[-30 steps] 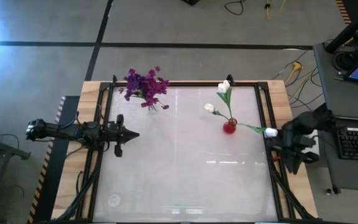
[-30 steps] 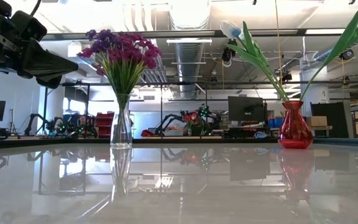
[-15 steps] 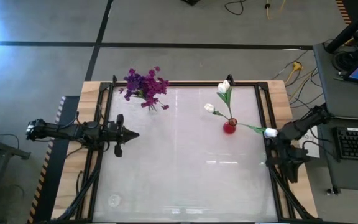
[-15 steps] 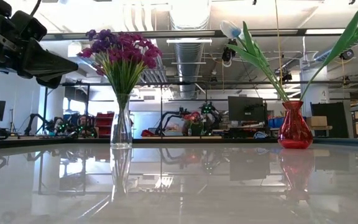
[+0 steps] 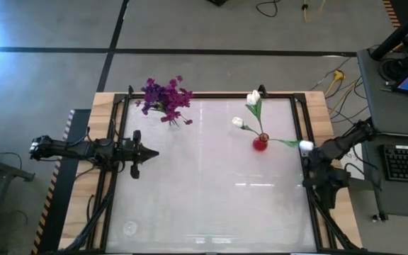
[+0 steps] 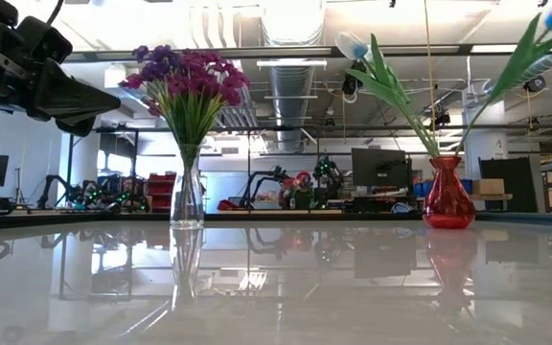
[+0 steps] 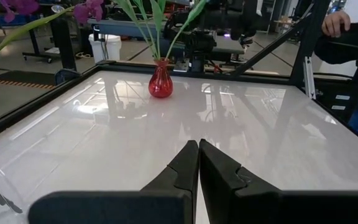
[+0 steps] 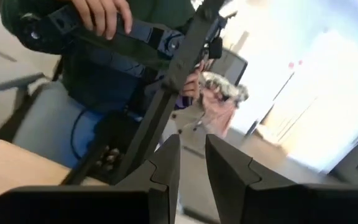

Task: Sort flowers into vase by color
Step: Return to Home Position

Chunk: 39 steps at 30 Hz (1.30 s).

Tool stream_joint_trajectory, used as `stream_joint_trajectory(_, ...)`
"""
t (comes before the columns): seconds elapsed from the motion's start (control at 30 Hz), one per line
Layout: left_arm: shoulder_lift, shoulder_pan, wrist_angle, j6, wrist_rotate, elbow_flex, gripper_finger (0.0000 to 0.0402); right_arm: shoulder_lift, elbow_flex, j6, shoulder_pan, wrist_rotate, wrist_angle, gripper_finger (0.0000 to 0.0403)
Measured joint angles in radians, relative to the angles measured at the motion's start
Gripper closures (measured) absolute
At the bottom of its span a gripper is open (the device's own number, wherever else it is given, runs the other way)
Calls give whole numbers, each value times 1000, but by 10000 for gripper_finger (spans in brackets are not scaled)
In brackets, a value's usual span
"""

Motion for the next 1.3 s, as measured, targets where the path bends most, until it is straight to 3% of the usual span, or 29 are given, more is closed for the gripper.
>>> stream_joint_trajectory(0.23, 0, 0, 0, 0, 0, 0, 402, 0, 51, -349, 0, 3, -13, 335)
stream_joint_trajectory(0.5, 0, 0, 0, 0, 0, 0, 402, 0, -7, -1078, -7, 197, -115, 335)
stream_joint_trajectory(0.63, 1, 0, 1, 0, -1, 0, 402, -1, -8, -1179, -13, 337, -137, 335)
stream_joint_trajectory(0.83, 1, 0, 1, 0, 0, 0, 402, -1, -8, -1087, -59, 447, -139, 335)
stream_joint_trajectory(1.0, 1, 0, 0, 0, 0, 0, 402, -1, -8, -638, -131, 462, -140, 335)
stream_joint_trajectory(1.3, 1, 0, 0, 0, 0, 0, 402, 0, -9, -19, -277, 470, -136, 335)
